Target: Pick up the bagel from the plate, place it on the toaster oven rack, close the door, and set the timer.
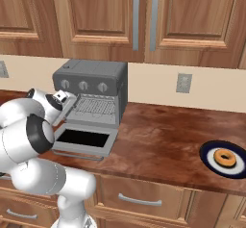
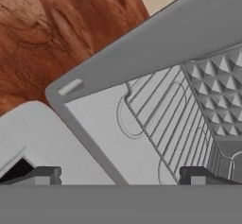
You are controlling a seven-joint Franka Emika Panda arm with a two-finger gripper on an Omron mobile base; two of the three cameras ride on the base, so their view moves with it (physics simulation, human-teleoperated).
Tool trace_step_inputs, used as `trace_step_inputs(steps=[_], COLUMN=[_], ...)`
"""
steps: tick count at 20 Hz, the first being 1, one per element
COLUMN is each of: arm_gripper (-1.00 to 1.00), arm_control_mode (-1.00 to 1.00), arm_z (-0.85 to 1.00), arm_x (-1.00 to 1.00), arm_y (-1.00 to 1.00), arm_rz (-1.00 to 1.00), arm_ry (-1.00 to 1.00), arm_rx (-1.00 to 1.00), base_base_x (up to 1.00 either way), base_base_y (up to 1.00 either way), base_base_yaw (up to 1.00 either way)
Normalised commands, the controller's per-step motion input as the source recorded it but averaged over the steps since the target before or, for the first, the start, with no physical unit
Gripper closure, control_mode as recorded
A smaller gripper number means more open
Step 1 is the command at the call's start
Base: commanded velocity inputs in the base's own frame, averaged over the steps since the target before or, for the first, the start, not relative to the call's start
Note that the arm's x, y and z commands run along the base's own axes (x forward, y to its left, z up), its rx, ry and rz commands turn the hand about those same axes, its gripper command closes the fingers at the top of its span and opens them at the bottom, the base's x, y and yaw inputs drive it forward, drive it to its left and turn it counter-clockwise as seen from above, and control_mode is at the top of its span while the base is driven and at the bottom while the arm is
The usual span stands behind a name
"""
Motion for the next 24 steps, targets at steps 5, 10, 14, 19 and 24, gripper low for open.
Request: trace_step_inputs(steps=[5, 10, 14, 19, 24], arm_gripper=[-1.0, -1.0, -1.0, -1.0, -1.0], arm_control_mode=[-1.0, -1.0, -1.0, -1.0, -1.0], arm_z=[-0.03, -0.07, 0.0, -0.03, -0.07], arm_x=[0.02, 0.07, 0.01, 0.04, 0.09], arm_y=[0.0, 0.0, 0.0, 0.0, 0.0], arm_rz=[0.05, 0.01, 0.0, 0.0, 0.0], arm_ry=[0.0, 0.0, 0.0, 0.0, 0.0], arm_rx=[0.0, -0.02, -0.03, -0.04, -0.05], base_base_x=[0.0, 0.0, 0.0, 0.0, 0.0], base_base_y=[0.0, 0.0, 0.0, 0.0, 0.0], base_base_yaw=[0.0, 0.0, 0.0, 0.0, 0.0])
